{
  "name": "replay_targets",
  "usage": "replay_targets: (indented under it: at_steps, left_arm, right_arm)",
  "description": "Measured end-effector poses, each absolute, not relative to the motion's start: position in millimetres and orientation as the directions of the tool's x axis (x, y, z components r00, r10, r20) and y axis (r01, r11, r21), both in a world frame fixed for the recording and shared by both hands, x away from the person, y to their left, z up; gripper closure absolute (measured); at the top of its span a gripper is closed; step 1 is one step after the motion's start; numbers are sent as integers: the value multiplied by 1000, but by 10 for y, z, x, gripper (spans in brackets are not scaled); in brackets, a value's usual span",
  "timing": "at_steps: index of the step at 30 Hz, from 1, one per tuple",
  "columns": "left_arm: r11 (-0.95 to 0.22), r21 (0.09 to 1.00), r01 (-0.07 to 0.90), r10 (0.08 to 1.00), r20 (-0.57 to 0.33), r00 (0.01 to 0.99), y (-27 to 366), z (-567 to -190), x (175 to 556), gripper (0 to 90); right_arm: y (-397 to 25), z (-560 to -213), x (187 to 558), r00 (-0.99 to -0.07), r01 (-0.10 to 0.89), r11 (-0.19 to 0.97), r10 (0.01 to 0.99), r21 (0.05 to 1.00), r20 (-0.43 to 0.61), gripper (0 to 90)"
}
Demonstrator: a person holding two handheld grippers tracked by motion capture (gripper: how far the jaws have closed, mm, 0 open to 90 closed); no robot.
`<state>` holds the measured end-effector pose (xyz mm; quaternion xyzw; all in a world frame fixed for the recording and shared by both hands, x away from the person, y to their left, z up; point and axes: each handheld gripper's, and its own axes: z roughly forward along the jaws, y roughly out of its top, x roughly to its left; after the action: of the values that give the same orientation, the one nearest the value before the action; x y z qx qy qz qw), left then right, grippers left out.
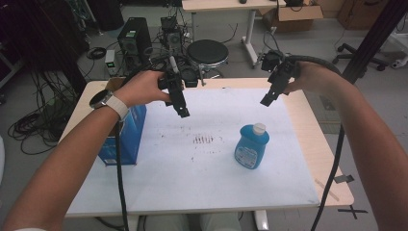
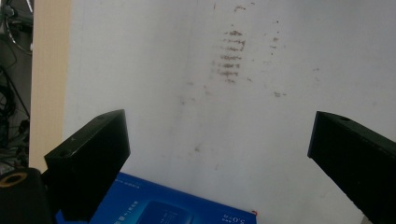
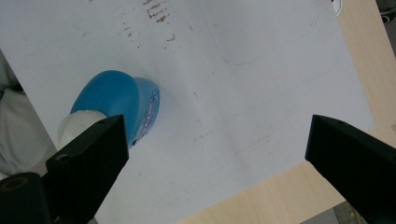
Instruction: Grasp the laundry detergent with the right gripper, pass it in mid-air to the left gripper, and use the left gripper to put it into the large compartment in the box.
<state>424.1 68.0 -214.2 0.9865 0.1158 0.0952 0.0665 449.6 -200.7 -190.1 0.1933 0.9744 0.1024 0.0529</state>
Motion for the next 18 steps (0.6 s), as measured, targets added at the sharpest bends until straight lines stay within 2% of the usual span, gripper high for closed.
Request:
replay_targets:
  at_steps: [18]
  left_arm:
    - [-963, 158, 217, 244, 179, 953, 675, -2114, 4201, 58]
  right_arm:
    - [-2071, -1788, 4253, -900, 404, 882, 431, 243, -69, 56]
